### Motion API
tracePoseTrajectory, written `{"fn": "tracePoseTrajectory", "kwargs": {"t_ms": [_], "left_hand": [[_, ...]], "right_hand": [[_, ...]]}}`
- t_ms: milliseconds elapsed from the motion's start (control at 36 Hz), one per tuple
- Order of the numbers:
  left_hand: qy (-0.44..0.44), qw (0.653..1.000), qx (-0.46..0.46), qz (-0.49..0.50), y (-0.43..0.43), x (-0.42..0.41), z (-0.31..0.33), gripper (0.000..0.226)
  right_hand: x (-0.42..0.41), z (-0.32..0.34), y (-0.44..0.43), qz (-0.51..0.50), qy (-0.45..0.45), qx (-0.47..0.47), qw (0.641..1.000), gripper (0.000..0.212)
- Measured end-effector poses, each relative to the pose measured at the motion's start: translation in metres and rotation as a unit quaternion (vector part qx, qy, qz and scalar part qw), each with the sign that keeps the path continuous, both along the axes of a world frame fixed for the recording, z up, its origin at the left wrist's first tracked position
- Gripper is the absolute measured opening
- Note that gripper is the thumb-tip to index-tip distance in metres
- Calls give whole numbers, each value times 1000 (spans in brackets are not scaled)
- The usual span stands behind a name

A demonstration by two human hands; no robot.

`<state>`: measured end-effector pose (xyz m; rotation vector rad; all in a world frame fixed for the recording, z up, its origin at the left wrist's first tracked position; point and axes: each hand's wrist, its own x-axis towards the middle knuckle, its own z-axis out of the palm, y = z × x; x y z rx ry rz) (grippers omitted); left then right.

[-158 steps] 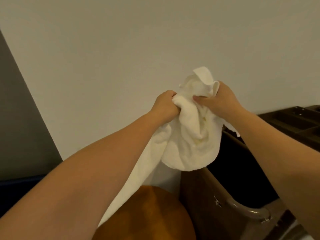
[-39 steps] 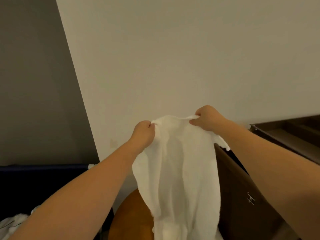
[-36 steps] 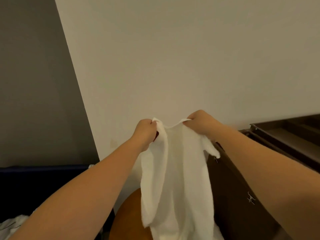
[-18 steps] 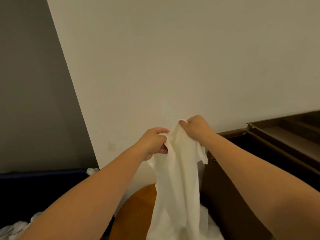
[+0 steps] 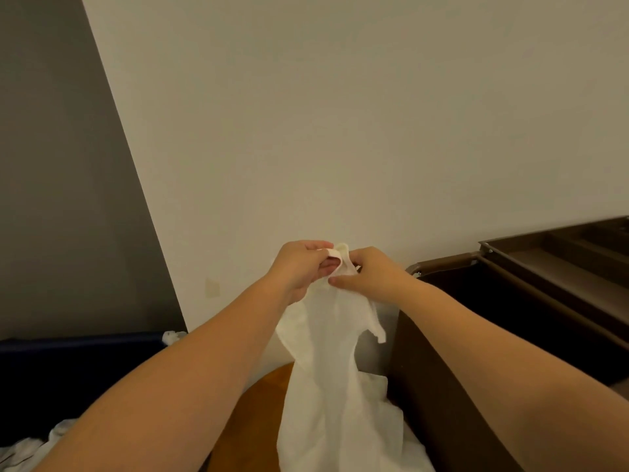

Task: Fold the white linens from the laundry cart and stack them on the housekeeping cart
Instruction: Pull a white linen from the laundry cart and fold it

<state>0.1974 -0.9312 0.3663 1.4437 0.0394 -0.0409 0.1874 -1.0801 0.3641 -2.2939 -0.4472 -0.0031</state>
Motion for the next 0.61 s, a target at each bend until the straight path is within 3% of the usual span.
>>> {"fn": "tracePoseTrajectory", "kwargs": {"t_ms": [167, 278, 361, 472, 556, 611], "left_hand": [[-17, 997, 59, -54, -1, -5, 6, 17], [-52, 983, 154, -84, 3, -12, 9, 16], [-108, 947, 294, -68, 11, -13, 7, 12], [-181, 860, 476, -21, 21, -15, 3, 6], [-181, 897, 398, -62, 20, -16, -2, 11], [-205, 899, 378, -85, 15, -16, -5, 11]], "right_hand": [[2, -7, 0, -75, -42, 56, 995, 25], [3, -4, -4, -88, -37, 15, 995, 22], [3, 3, -6, -88, -39, -17, 995, 20], [3, 18, -12, -72, -59, -32, 995, 20], [1, 27, -15, -49, -64, -38, 996, 22], [0, 30, -15, -39, -70, -35, 996, 22]]}}
